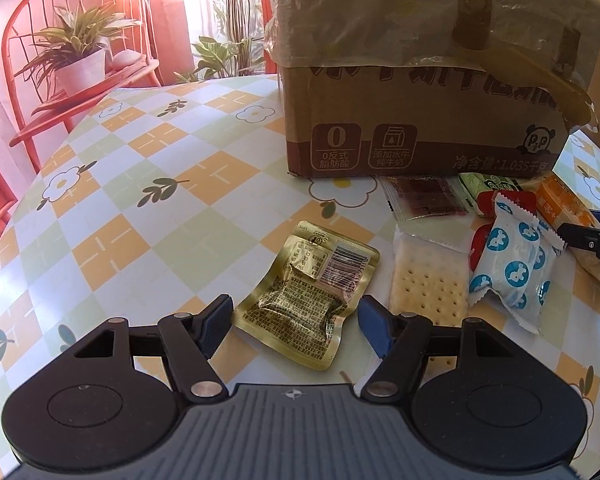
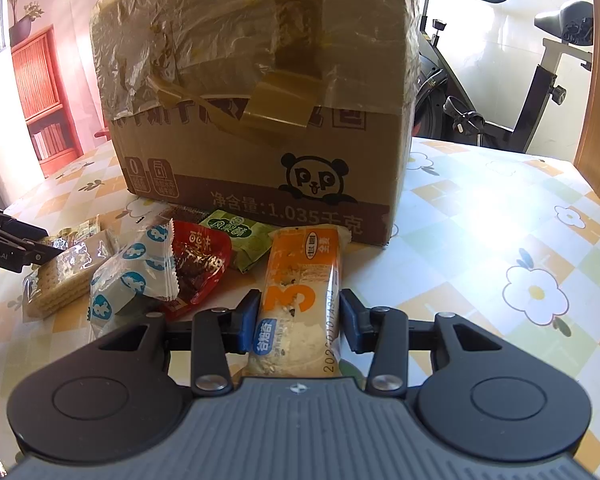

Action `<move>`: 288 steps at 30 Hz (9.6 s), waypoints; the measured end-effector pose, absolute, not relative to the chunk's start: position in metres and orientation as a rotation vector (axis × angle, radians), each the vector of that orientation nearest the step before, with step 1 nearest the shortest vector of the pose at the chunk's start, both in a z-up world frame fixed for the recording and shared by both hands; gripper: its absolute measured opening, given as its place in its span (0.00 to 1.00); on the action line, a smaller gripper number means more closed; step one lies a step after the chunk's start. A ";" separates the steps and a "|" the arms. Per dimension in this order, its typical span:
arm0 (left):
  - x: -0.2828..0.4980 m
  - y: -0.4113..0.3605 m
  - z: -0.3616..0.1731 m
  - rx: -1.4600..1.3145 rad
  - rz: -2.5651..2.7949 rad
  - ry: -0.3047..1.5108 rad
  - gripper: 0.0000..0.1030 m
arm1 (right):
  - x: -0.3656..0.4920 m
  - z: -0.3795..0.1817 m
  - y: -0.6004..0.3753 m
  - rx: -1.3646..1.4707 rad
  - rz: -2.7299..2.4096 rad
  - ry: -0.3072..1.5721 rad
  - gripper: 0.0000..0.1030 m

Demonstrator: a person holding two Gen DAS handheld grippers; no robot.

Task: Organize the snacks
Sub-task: 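Hold the bread packet with the right tool while the left tool lowers onto the gold foil packet, then close the left tool on the gold foil packet while the right tool holds the bread packet, then lift both packets over the box and open both tools to drop them, then move both tools back from the box toward the snacks on the table, then lower the right tool onto the red spicy snack bag and grasp it, then hold the red bag with the right tool while the left tool approaches the clear brown-snack packet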

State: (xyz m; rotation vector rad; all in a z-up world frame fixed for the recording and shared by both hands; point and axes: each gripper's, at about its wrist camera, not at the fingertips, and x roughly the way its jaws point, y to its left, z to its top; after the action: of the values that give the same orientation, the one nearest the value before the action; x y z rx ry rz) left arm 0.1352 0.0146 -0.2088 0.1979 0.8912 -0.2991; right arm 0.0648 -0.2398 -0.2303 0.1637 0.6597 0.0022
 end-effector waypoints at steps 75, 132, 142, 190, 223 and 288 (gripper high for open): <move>0.130 0.016 -0.204 0.065 -0.255 0.760 0.42 | 0.063 -0.229 -0.242 0.183 0.008 0.651 0.41; 0.268 -0.083 -0.002 0.086 -0.404 0.388 0.46 | 0.236 -0.025 -0.256 0.051 0.046 0.487 0.37; 0.264 -0.073 -0.007 0.125 -0.377 0.436 0.71 | 0.213 -0.027 -0.258 0.055 0.043 0.446 0.60; 0.127 0.039 -0.129 -0.064 -0.210 0.656 0.70 | 0.074 -0.162 -0.225 0.099 0.200 0.560 0.60; 0.115 0.012 -0.170 -0.004 -0.303 0.747 0.69 | 0.087 -0.212 -0.183 -0.029 0.260 0.732 0.54; 0.171 -0.031 -0.189 -0.021 -0.334 0.806 0.69 | 0.085 -0.228 -0.216 0.095 0.182 0.661 0.50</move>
State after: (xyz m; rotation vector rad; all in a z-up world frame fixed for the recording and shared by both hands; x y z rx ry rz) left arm 0.1711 -0.0312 -0.1885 -0.0209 0.8057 -0.3336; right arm 0.0849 -0.2164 -0.2284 0.0945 0.6611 0.1816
